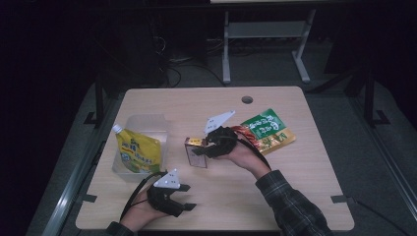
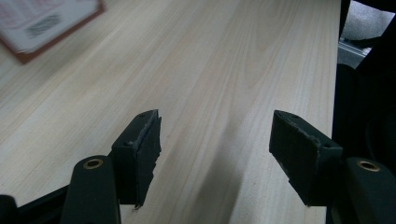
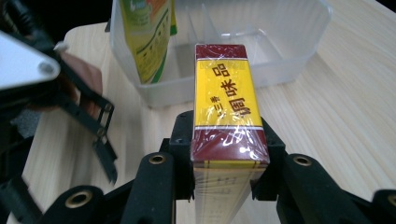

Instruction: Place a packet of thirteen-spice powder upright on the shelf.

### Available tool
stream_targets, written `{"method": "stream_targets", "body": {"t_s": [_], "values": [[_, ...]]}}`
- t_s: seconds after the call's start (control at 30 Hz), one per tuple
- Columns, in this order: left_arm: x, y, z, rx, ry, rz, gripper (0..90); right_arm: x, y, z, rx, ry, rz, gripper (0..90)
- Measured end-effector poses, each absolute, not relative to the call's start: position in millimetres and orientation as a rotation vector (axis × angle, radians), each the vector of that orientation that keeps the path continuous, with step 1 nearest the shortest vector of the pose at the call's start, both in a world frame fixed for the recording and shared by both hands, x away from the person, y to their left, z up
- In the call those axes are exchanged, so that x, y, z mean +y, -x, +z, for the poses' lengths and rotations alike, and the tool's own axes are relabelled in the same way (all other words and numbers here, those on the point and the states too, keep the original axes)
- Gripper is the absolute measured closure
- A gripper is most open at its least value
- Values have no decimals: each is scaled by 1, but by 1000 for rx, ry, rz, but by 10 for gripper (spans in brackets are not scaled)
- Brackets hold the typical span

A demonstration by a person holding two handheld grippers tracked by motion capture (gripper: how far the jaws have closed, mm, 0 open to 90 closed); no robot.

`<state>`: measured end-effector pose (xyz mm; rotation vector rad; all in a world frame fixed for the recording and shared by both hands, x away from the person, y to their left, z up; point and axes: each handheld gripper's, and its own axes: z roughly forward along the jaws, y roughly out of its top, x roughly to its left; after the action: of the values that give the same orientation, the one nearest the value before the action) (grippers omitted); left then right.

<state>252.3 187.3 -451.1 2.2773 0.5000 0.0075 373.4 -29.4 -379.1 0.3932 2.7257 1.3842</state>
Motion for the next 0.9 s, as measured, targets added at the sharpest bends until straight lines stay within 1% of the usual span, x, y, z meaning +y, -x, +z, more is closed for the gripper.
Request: {"method": "stream_targets", "body": {"t_s": [0.2, 0.9], "values": [[186, -253, -450, 482, -2272, 3, 331, -11, -383, -377, 2724, -356, 1397, 670], [184, -251, -450, 451, -2280, -13, 332, 41, -410, -350, 2708, -230, 1432, 670]]}}
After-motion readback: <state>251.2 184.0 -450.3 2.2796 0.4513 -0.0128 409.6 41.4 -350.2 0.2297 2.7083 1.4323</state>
